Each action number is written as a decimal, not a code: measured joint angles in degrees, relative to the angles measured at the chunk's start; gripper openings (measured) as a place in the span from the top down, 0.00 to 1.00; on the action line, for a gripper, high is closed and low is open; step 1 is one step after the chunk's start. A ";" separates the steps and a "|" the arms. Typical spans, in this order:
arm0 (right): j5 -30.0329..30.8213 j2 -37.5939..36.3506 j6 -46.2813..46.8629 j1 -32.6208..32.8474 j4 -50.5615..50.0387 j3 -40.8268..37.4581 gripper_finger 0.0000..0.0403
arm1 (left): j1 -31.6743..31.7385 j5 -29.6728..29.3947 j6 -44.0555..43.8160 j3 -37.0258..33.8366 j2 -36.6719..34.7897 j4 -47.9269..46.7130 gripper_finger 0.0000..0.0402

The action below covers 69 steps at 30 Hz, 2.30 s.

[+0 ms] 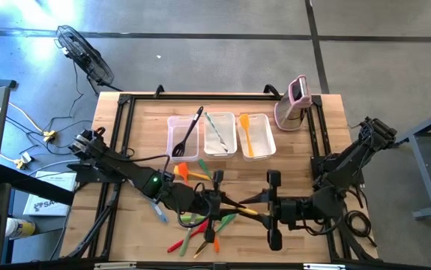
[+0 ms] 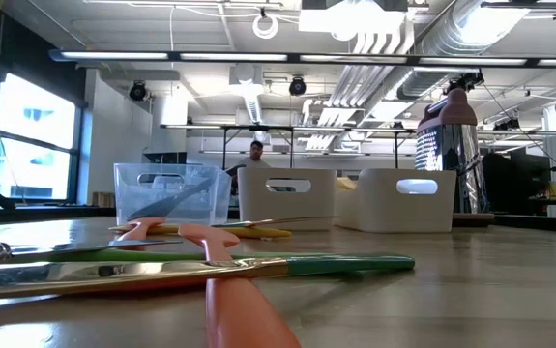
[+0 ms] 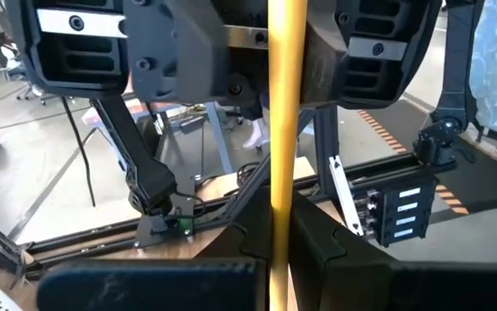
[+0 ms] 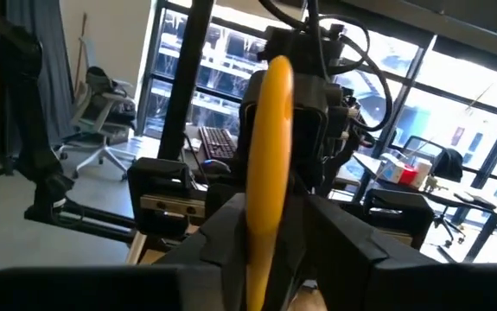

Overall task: Pick & Place Kitchen Items
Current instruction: Put the bottom yellow spatula into the right white bin

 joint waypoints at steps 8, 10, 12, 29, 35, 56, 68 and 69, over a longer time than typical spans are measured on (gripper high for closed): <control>-0.29 -0.04 0.00 -0.38 -2.69 0.00 0.95 | 0.02 -0.11 -0.07 -0.04 0.00 -0.64 0.98; -0.29 -0.04 0.12 -0.52 -2.83 0.00 0.94 | 0.02 -0.11 -0.11 -0.04 0.00 -0.76 0.98; -0.23 -0.04 0.09 -0.52 -3.08 0.00 0.95 | 0.02 -0.15 -0.15 -0.04 0.00 -1.39 0.98; 8.08 -0.07 0.17 3.41 -9.05 0.00 0.95 | -0.17 -6.07 -1.51 0.02 0.00 -6.99 0.72; 23.06 -0.17 0.36 8.59 -16.48 0.00 0.95 | -0.15 -12.49 -6.32 0.02 0.00 -17.29 0.72; 21.31 -0.22 -1.50 -6.38 -51.19 0.00 0.95 | -0.15 7.32 -26.93 0.02 0.00 -35.48 0.72; 18.74 -0.19 -6.38 -24.88 -79.50 0.00 0.95 | -0.15 7.49 -28.41 0.02 0.00 -39.20 0.72; 18.85 -0.08 -7.46 -26.25 -80.97 0.00 0.95 | -0.15 7.48 -28.41 0.02 0.00 -39.35 0.72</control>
